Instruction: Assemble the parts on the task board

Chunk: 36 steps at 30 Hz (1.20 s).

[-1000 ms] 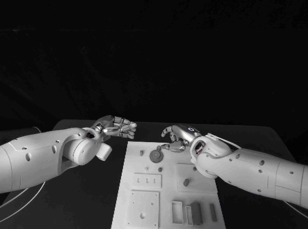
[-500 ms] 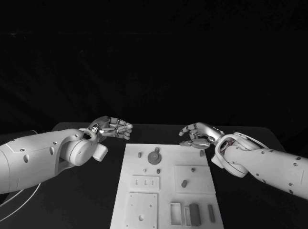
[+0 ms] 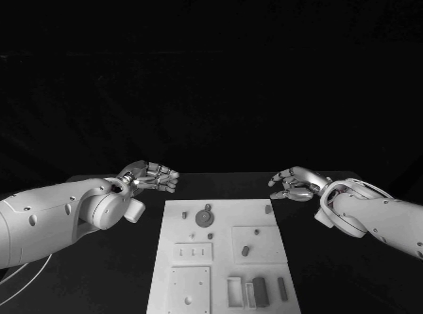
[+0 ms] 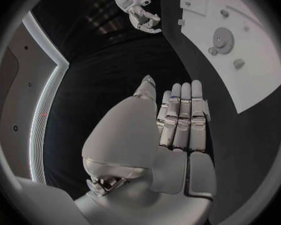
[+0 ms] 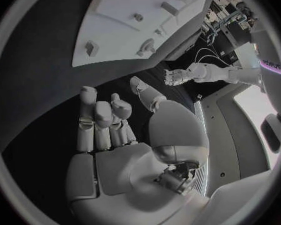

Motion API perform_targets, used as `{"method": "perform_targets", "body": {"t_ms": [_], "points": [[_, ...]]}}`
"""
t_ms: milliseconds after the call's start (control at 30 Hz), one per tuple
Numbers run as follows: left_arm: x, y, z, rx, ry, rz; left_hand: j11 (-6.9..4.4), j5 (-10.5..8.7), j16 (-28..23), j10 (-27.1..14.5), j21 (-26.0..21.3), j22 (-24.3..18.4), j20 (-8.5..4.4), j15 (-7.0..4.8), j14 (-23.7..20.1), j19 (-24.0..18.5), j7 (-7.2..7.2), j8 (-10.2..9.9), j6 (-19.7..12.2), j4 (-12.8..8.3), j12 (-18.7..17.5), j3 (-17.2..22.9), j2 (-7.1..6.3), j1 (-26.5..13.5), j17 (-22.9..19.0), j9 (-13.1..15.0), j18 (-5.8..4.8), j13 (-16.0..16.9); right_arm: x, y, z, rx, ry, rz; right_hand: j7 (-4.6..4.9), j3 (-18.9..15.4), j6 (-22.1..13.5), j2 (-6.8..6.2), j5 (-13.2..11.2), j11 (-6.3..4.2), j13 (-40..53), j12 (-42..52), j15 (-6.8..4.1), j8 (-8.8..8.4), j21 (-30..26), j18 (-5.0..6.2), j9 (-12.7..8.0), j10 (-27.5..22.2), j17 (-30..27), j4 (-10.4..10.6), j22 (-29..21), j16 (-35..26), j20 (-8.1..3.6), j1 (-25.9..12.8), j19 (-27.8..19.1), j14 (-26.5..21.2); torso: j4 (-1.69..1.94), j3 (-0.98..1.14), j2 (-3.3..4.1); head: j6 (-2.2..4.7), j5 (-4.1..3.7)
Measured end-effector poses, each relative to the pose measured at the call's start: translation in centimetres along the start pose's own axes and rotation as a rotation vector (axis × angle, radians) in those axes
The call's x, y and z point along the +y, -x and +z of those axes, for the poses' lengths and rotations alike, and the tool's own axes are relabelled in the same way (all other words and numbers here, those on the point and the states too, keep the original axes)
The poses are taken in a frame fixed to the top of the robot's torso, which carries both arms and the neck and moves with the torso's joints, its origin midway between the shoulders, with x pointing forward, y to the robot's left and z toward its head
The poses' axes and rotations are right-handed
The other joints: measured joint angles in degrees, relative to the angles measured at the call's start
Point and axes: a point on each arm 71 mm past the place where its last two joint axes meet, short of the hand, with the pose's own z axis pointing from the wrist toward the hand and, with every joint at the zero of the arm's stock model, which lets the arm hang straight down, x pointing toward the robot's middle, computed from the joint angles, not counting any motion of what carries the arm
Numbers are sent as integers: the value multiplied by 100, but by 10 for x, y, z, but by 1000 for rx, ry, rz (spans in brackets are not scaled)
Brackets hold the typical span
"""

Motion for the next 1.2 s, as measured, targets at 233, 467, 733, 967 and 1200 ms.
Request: {"method": "perform_targets", "body": {"t_ms": [233, 467, 733, 967, 1200], "points": [[1, -1, 0, 3, -1, 0, 0, 0, 0, 0, 0, 5, 0, 0, 0, 0, -21, 0, 21, -14, 0, -18, 0, 0, 8, -1, -11, 6, -25, -7, -4, 10, -48, -27, -7, -29, 4, -82, -23, 0, 0, 0, 1, 0, 0, 0, 0, 0, 0, -7, 0, 0, 0, 82, 0, -1, -35, 47, -19, -16, -31], [3, -2, 0, 5, 1, -2, 0, 0, 0, 0, 0, 10, 0, 0, 0, 0, -21, 0, 21, -1, 0, -31, 0, 0, 14, -1, -40, 5, -36, -22, -3, 29, -62, -51, 21, -80, -210, -150, -61, 25, 1, 0, 28, -84, 0, 2, -49, -25, 0, -14, 0, 0, 21, 150, -21, -31, -35, 58, -17, -31, -65], [4, -2, -1, 10, 1, -3, 1, 0, 0, -1, 0, 10, 0, -1, -1, 0, -21, 0, 21, -1, 0, -62, 0, 0, 15, -5, -43, 5, -41, -47, -4, 63, -61, -67, 44, -120, -313, -173, -61, 52, 1, 0, 52, -150, -21, 3, -74, -51, 1, -6, 0, 0, 24, 173, -63, -55, -25, 41, -7, -83, -62], [5, -3, -1, 14, 1, -4, 22, 0, -23, -22, 0, 14, 1, -1, -1, -1, -21, 0, 21, -1, -22, -62, 0, 0, 22, -8, -50, 5, -40, -51, -1, 59, -54, -84, 32, -127, -344, -173, -61, 52, 1, 0, 52, -150, -21, 3, -79, -51, 1, 2, 0, 0, 31, 173, -70, -55, -22, 23, -7, -116, -55], [5, -5, -1, 19, 0, -5, 22, 0, -23, -22, 0, 14, 1, -1, -1, -1, -20, 0, 20, -1, -22, -62, 0, 0, 22, -8, -64, 10, -37, -55, 1, 58, -48, -95, 31, -127, -344, -173, -61, 51, 1, 0, 53, -150, -21, 4, -78, -51, 1, 2, 0, 0, 31, 173, -70, -56, -25, 12, -10, -127, -38]]}}
